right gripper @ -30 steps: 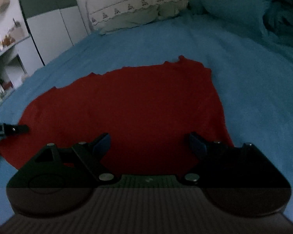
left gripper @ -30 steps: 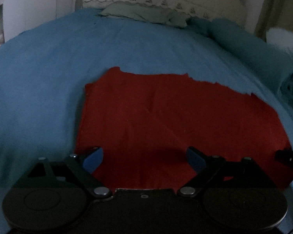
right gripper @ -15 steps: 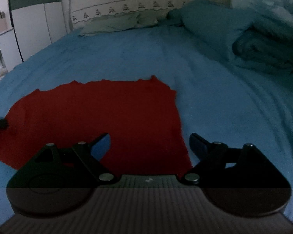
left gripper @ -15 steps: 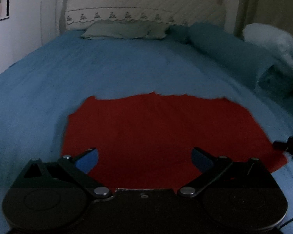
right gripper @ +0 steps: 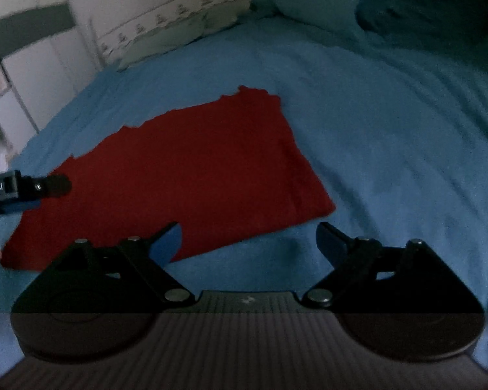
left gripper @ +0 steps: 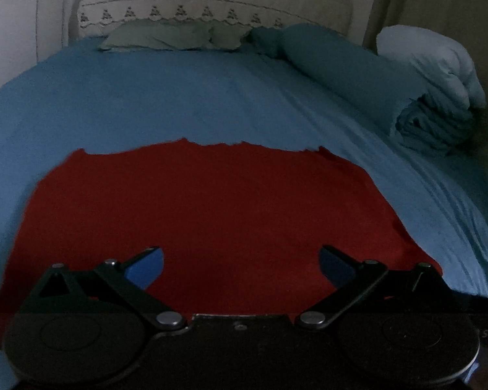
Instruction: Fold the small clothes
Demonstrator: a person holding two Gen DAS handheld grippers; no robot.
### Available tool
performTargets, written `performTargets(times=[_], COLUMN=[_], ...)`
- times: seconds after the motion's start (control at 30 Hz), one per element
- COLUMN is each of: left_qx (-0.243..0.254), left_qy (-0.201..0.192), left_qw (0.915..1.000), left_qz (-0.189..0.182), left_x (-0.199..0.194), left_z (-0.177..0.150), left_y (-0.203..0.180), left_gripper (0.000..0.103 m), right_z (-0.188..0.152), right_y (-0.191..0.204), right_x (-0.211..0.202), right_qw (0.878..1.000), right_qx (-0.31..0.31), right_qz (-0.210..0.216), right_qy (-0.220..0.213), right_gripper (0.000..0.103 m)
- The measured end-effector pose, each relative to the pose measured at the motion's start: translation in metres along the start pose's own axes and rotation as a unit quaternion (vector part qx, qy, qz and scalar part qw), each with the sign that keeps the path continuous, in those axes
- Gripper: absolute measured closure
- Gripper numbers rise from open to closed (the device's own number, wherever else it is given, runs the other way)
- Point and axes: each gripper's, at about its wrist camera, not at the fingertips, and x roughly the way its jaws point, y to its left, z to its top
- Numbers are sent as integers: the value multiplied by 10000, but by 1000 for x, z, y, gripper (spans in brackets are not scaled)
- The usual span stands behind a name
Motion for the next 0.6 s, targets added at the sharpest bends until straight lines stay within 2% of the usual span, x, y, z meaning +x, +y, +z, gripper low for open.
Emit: performTargets(times=[0.07,0.13,0.3,0.37,0.43,0.47,0.53,0.6], left_qx=[30,-10,-120,-124,-129,-139,-162,-164], left_qy=[51,86,182,161,44,-55,-155,-79], left_qw=[10000,10000,9998,9997,9995,9989,9969,9952], left_qz=[12,0,12,94,273,440,753,960], left_x=[10,17,38,42,43,42,44,50], left_z=[0,-2,-6,-5,-3,-2,2,5], left_y=[-6,-8,-11,-11,-9,-7,-1,7], left_gripper=[0,0,0,0,0,0,0,0], right_z=[-5,-6,-9,-4,0,1,1,1], right_y=[-7,-11,-21,-23,-27,-28,-28,-28], right_x=[7,13,18,26,33,36,37,39], right_qw=[9995,9984,9932,9917,9898,9896,9893,9893], right_qx=[305,523,1088,1185,1325,1339,1343,1334], right_qz=[32,-189,-18,-7,-29,-57,-169,-179], right_qy=[-70,-102,-407,-506,-526,-520,-545,-567], right_gripper=[1,3,6,24,33,42,51,58])
